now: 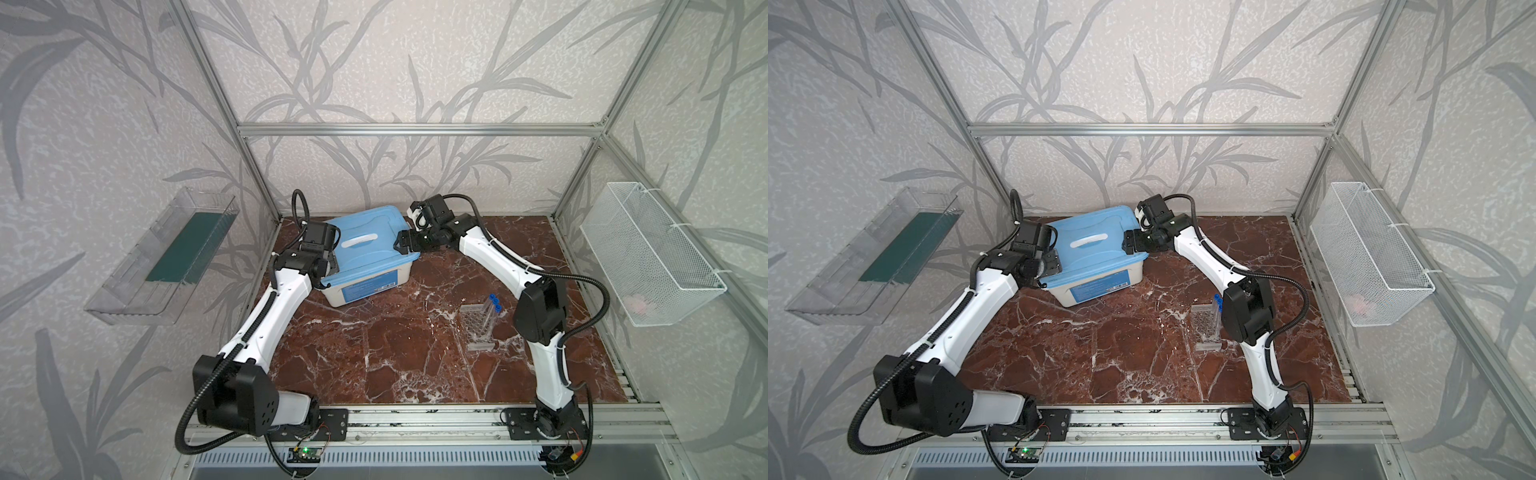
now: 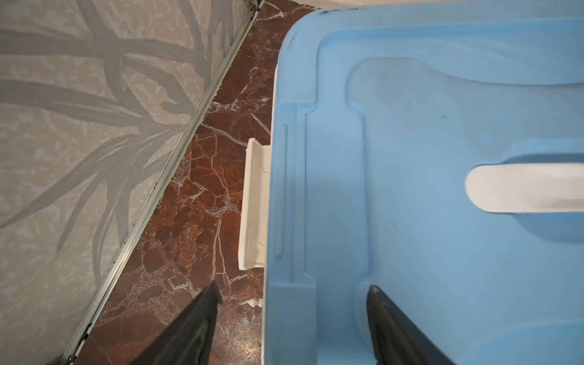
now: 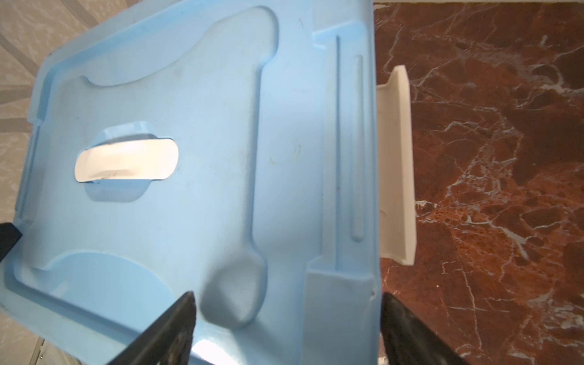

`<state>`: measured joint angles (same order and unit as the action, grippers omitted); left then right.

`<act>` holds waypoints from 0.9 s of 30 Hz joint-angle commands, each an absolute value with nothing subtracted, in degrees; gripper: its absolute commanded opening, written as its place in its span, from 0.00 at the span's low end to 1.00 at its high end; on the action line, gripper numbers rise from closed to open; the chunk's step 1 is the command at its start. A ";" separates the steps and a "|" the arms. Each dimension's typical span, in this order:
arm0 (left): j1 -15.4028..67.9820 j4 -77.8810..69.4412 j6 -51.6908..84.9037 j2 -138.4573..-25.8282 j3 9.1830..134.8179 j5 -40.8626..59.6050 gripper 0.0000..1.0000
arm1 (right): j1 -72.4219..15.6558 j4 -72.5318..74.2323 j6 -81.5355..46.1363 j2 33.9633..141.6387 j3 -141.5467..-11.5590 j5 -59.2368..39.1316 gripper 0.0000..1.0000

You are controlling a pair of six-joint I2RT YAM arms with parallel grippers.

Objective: Organize the chemistry lab equipment
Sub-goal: 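Lower the blue lid flat onto the white bin with both grippers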

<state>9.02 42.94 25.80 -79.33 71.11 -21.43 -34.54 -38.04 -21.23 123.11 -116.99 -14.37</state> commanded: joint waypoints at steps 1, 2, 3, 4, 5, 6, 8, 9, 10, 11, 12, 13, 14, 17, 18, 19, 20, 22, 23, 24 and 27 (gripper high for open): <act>7.76 41.45 27.72 -80.83 69.07 -21.94 0.73 | -36.27 -41.09 -17.47 124.96 -119.54 -14.19 0.88; 7.65 41.05 28.29 -81.13 68.64 -21.27 0.72 | -36.28 -41.84 -17.24 125.28 -119.81 -13.86 0.88; 7.49 40.09 28.66 -81.33 67.82 -20.08 0.71 | -36.30 -41.77 -17.22 125.32 -119.43 -13.76 0.88; 7.24 39.28 29.02 -81.59 67.07 -19.02 0.70 | -36.32 -41.58 -17.14 125.19 -118.82 -13.44 0.88; 7.05 38.78 29.31 -81.85 66.45 -18.33 0.68 | -36.22 -41.51 -17.09 125.00 -118.18 -13.01 0.88; 6.93 38.50 29.63 -82.28 65.91 -17.79 0.65 | -36.21 -41.29 -16.91 124.83 -117.56 -12.84 0.87; 6.77 38.14 30.24 -82.94 65.08 -16.94 0.61 | -36.27 -40.94 -16.88 124.52 -116.61 -13.01 0.87; 6.77 37.63 30.33 -82.97 64.72 -15.73 0.59 | -36.20 -40.98 -16.94 124.54 -116.39 -13.01 0.87; 6.77 36.87 30.20 -82.96 64.41 -14.06 0.56 | -36.00 -41.10 -17.07 124.46 -116.07 -12.96 0.87; 6.77 35.84 29.48 -82.97 64.02 -12.32 0.54 | -35.82 -41.20 -17.37 124.29 -115.70 -12.71 0.86; 6.77 34.26 28.92 -83.18 63.47 -10.09 0.53 | -35.49 -41.59 -17.89 124.03 -115.11 -12.59 0.85; 6.77 33.18 28.55 -83.59 63.24 -8.03 0.51 | -35.13 -41.99 -18.31 123.48 -114.29 -12.30 0.85; 6.82 32.87 28.21 -84.18 63.24 -6.53 0.51 | -34.87 -42.01 -18.60 122.71 -113.22 -11.95 0.85; 7.19 34.03 28.16 -86.75 64.69 -3.86 0.51 | -34.01 -40.88 -19.22 119.26 -107.84 -10.34 0.84; 7.53 34.09 28.06 -87.71 65.15 -3.10 0.51 | -33.56 -40.49 -19.24 117.88 -106.11 -9.99 0.84; 8.08 34.04 27.95 -88.54 65.61 -2.48 0.51 | -33.23 -40.17 -19.37 116.67 -104.48 -9.62 0.84; 8.61 33.93 28.02 -89.20 65.97 -2.33 0.51 | -32.96 -39.92 -19.34 115.60 -103.10 -9.35 0.83; 10.17 33.53 28.03 -90.72 67.16 -2.27 0.51 | -32.32 -39.41 -19.24 113.14 -100.04 -8.54 0.83; 10.80 33.32 28.03 -91.48 67.76 -2.16 0.51 | -31.97 -39.03 -19.30 112.14 -98.83 -8.53 0.83; 11.51 33.14 27.91 -92.54 68.77 -1.94 0.51 | -31.46 -38.45 -19.53 111.04 -97.34 -8.78 0.83; 13.19 33.39 27.84 -95.55 72.21 -0.95 0.51 | -30.39 -38.49 -19.70 108.01 -93.88 -8.14 0.83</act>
